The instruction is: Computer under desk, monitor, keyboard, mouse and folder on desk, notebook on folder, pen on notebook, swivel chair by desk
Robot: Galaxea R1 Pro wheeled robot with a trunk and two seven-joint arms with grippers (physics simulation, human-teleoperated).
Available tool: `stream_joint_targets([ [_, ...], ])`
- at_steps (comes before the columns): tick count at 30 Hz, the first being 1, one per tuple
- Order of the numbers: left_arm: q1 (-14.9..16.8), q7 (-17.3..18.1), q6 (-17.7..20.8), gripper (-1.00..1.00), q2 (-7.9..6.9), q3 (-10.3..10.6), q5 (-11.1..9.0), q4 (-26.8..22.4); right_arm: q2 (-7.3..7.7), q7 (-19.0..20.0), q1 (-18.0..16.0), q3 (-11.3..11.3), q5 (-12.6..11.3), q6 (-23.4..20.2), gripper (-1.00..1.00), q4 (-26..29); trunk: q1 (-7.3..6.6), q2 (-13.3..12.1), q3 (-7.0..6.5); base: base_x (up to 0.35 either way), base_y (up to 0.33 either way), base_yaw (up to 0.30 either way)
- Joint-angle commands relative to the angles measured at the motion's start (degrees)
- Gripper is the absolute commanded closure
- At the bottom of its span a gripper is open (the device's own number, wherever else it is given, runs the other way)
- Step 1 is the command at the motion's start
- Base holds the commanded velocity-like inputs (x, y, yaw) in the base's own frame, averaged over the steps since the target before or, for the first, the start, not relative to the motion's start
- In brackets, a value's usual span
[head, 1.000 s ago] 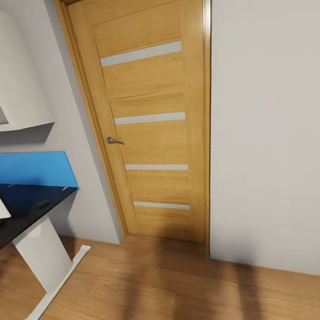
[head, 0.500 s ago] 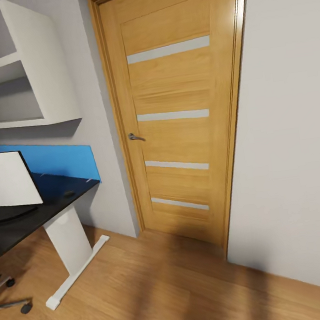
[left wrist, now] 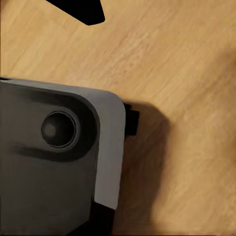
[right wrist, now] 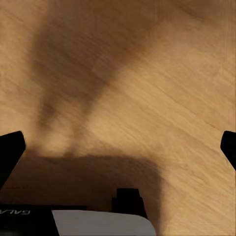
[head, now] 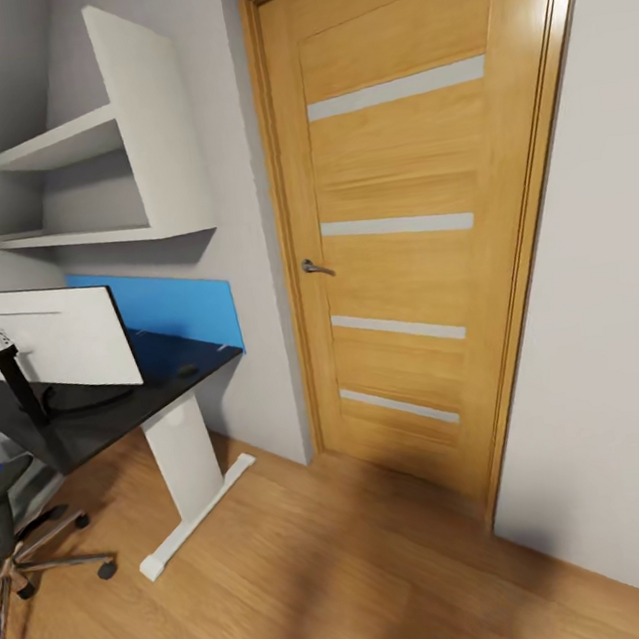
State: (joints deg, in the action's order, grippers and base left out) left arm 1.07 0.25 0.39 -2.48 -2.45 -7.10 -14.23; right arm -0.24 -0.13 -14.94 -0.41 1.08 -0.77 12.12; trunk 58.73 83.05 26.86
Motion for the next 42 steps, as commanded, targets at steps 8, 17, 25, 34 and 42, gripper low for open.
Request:
stream_joint_targets([
  [8,-10.55,-0.16,8.77,-1.00,0.20,-5.41,-10.69,-46.76,-3.98,-0.35,-5.84,-1.34,3.58,-1.00,-1.00,10.61,-0.01,0.03,0.20,0.000,0.000,0.276],
  [17,-17.64,-12.19,12.14,-1.00,5.24,-7.68,-19.94,-67.49,-8.64,0.15,-9.26,-4.27,8.35,-13.25,-1.00,19.37,-0.01,0.03,0.25,0.000,0.000,0.277],
  [25,-14.93,-20.82,21.26,-1.00,5.53,-8.03,-22.21,-73.15,-9.76,0.25,-10.07,-11.78,8.43,-14.34,-1.00,26.28,-0.01,0.03,0.26,0.000,0.000,0.278],
  [34,-6.35,-27.80,29.65,-1.00,4.54,-15.41,-31.56,-72.86,-9.76,0.15,-11.25,-15.87,7.94,-15.02,-1.00,32.23,-0.01,0.03,0.26,0.000,0.000,0.276],
  [42,-1.23,-31.35,31.34,-1.00,4.27,-19.89,-34.44,-73.89,-9.76,0.00,-12.17,-22.76,2.31,-15.27,-1.00,37.49,0.43,0.83,0.61,0.000,0.000,0.276],
])
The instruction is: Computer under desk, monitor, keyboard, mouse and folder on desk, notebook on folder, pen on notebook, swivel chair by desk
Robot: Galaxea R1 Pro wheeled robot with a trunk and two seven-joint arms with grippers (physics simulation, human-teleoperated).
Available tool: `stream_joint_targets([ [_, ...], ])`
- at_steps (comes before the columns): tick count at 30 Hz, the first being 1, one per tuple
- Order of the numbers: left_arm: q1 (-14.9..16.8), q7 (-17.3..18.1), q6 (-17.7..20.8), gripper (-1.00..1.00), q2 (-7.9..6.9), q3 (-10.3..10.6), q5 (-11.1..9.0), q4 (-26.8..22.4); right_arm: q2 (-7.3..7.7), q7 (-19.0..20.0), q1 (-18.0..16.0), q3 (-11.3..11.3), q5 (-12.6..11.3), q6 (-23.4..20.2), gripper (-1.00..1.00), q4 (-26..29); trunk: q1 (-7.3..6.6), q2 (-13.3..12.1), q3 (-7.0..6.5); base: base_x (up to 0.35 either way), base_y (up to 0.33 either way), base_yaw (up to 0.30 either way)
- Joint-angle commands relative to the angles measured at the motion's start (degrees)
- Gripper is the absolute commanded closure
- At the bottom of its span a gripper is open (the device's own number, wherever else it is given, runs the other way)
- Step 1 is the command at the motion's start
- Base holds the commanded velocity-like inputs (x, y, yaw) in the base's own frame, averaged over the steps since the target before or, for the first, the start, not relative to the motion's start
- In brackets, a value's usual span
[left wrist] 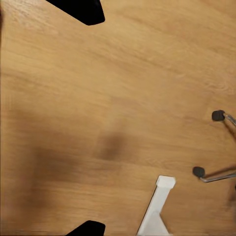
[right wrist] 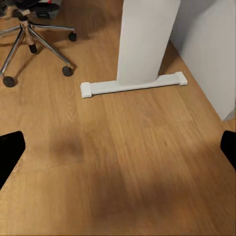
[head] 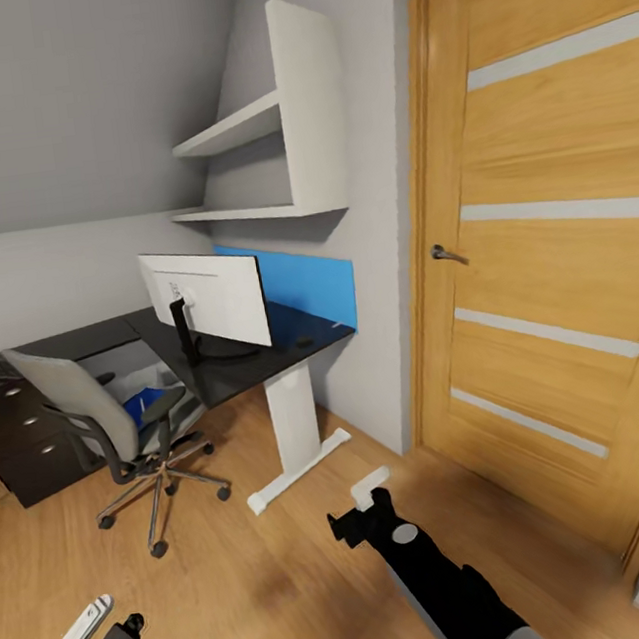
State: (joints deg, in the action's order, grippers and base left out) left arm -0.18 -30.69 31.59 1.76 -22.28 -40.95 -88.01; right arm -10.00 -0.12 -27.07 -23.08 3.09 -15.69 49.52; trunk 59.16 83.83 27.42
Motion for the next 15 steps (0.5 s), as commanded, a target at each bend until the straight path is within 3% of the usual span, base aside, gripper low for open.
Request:
stream_joint_targets([
  [1,0.78,-0.45,0.22,-1.00,-0.02,-0.18,-0.63,0.02,0.00,-0.06,-0.06,-0.85,-0.70,-0.38,-1.00,0.42,0.23,0.45,0.24,0.000,0.000,0.276],
  [6,4.85,-0.70,0.59,-1.00,-0.04,0.93,-0.50,1.70,0.00,-0.27,-0.14,-3.15,-4.24,-1.10,-1.00,1.51,1.33,2.45,1.14,0.000,0.000,0.276],
  [13,6.00,-1.25,-0.05,-1.00,0.32,6.52,-0.25,3.72,0.00,-0.20,-0.22,-3.56,-5.31,-4.47,-1.00,2.54,2.86,5.26,2.39,0.000,0.000,0.234],
  [14,6.09,-1.40,-0.17,-1.00,0.37,8.46,-0.18,3.97,0.00,-0.26,-0.23,-3.53,-5.38,-4.81,-1.00,2.66,3.08,5.66,2.57,0.000,0.000,0.092],
  [15,6.09,-1.40,-0.17,-1.00,0.37,8.46,-0.18,3.97,0.00,-0.26,-0.23,-3.53,-5.38,-4.81,-1.00,2.66,3.30,6.06,2.75,0.000,0.000,0.092],
])
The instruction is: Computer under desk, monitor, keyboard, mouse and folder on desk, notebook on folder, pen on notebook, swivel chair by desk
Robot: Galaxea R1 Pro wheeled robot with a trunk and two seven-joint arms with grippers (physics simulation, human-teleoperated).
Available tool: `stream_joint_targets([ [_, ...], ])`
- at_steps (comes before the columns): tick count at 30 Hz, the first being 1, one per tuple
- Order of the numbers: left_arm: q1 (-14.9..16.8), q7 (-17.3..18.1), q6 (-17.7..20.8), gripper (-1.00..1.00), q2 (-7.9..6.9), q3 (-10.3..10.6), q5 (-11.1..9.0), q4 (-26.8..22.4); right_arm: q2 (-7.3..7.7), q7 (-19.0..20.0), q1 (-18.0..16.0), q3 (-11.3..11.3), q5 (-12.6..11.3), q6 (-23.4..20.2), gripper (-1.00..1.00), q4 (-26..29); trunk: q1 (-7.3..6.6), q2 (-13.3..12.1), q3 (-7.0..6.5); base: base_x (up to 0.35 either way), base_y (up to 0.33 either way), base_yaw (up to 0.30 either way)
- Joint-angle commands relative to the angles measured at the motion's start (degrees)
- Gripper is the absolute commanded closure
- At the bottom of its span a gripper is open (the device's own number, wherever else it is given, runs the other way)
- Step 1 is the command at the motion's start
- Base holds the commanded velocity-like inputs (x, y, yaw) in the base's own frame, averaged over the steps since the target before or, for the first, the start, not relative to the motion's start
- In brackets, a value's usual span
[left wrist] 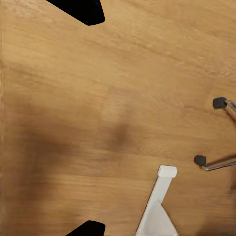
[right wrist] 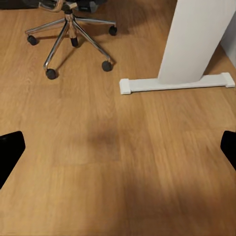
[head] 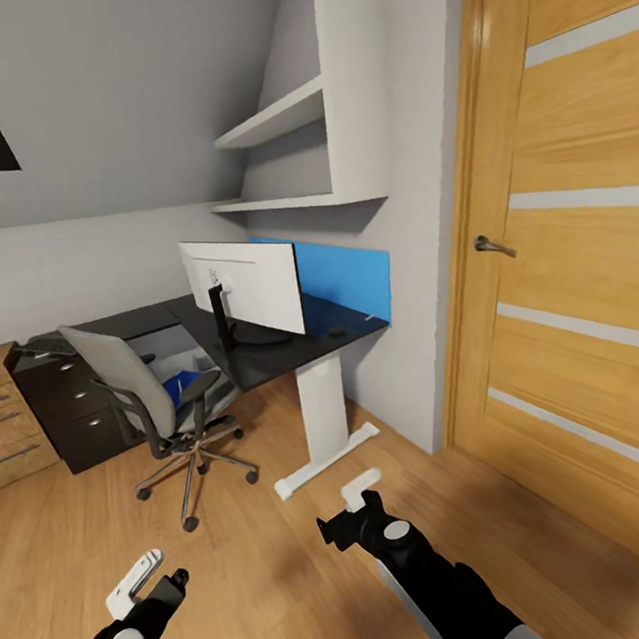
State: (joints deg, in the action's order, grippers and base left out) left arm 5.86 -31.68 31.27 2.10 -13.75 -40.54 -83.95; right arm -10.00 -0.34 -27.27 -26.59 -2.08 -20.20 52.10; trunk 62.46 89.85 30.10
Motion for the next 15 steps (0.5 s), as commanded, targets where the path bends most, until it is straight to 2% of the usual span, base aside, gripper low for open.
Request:
stream_joint_targets([
  [1,0.04,-0.54,0.04,-1.00,-0.02,1.91,-0.39,0.08,0.00,-0.09,-0.04,0.07,-0.31,-0.43,-1.00,0.15,0.22,0.45,0.25,0.000,0.000,0.059],
  [2,-0.06,-0.61,-0.03,-1.00,-0.09,3.52,-0.12,0.17,0.00,-0.12,-0.08,0.17,-0.50,-0.46,-1.00,0.02,0.44,0.85,0.43,0.000,0.000,0.038],
  [5,-0.26,-0.50,-0.09,-1.00,-0.17,4.95,0.12,0.27,0.00,-0.15,-0.33,0.38,-1.85,-0.48,-1.00,-0.29,1.10,2.06,0.97,0.000,0.000,0.025],
  [6,-0.54,-0.45,-0.13,-1.00,-0.34,5.87,0.33,0.37,0.00,-0.25,-0.70,0.64,-6.29,-0.33,-1.00,-0.69,1.32,2.46,1.15,0.000,0.000,0.006],
  [9,-0.67,-0.30,-0.14,-1.00,-0.48,5.93,0.37,0.74,0.00,-0.21,-0.82,0.71,-8.31,0.96,-1.00,-1.95,1.98,3.66,1.68,0.000,0.000,0.004],
  [12,-0.74,-0.11,-0.15,-1.00,-0.57,5.93,0.42,1.70,0.00,-0.15,-0.85,0.68,-9.17,4.41,-1.00,-2.64,2.64,4.86,2.22,0.000,0.000,0.001],
  [13,-0.75,-0.02,-0.15,-1.00,-0.59,5.89,0.34,1.90,0.00,-0.24,-0.80,0.43,-9.10,7.96,-1.00,-2.63,2.86,5.26,2.40,0.000,0.000,-0.016],
  [15,-0.75,0.02,-0.15,-1.00,-0.61,5.87,0.29,1.95,0.00,-0.28,-0.75,0.37,-9.07,9.20,-1.00,-2.62,3.30,6.07,2.76,0.000,0.000,-0.035],
])
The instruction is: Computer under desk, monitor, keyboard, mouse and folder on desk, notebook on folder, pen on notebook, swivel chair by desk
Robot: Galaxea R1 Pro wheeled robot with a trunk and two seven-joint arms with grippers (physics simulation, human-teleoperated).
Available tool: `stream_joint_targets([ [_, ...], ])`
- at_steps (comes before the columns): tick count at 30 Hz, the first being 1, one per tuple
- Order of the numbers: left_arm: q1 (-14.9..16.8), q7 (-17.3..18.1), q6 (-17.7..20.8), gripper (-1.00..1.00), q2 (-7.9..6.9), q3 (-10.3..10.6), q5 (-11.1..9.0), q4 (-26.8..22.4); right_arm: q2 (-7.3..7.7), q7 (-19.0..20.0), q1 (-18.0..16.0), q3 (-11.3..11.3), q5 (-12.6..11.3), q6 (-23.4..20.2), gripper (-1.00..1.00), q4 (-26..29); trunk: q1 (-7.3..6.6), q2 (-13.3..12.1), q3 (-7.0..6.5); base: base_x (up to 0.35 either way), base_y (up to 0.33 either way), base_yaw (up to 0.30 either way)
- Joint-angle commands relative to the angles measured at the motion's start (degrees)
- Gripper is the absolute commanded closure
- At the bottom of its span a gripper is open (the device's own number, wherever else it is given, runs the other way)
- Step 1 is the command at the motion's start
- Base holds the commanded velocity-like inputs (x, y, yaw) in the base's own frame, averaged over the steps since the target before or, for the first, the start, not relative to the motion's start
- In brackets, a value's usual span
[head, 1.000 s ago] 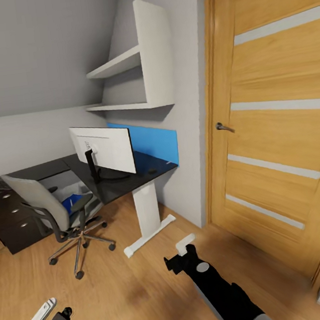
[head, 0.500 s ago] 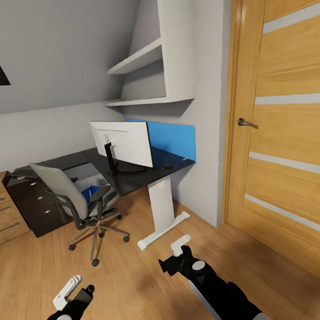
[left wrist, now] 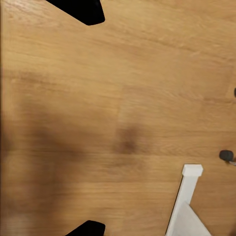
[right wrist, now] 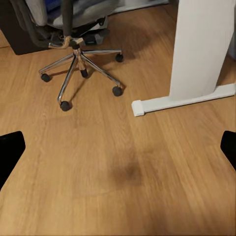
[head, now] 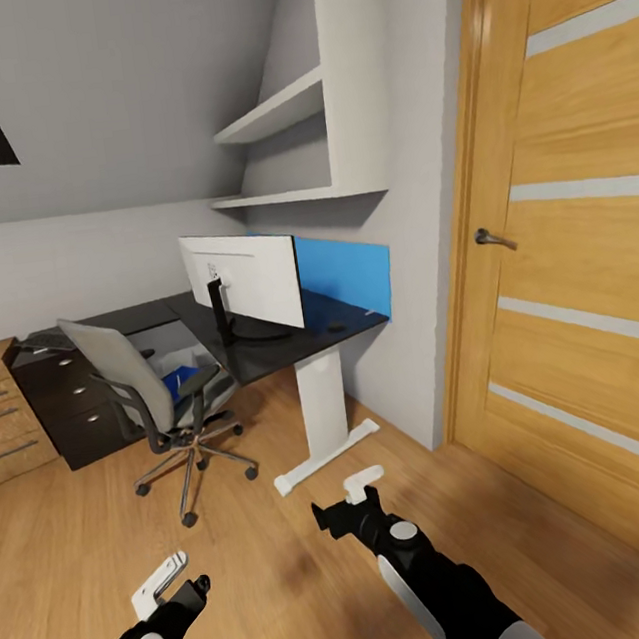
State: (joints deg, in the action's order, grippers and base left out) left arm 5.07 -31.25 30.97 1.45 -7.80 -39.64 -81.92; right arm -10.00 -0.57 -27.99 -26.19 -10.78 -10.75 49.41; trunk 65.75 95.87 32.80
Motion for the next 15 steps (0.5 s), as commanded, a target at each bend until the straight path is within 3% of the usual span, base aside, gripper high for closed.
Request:
stream_joint_targets([
  [1,0.04,-0.41,0.15,-1.00,0.04,-0.08,-0.61,-0.09,0.00,-0.06,-0.03,-0.03,-0.36,-0.24,-1.00,0.07,0.22,0.45,0.25,0.000,0.000,-0.038],
  [11,0.03,-0.11,0.22,-1.00,-0.10,-0.19,-1.04,0.60,0.00,0.02,0.04,0.17,-0.35,1.40,-1.00,0.03,2.42,4.46,2.04,0.000,0.000,-0.011],
  [15,0.03,-0.24,0.21,-1.00,-0.13,0.01,-1.06,0.78,0.00,0.02,0.04,0.23,-0.38,0.74,-1.00,0.19,3.30,6.06,2.67,0.000,0.000,0.102],
])
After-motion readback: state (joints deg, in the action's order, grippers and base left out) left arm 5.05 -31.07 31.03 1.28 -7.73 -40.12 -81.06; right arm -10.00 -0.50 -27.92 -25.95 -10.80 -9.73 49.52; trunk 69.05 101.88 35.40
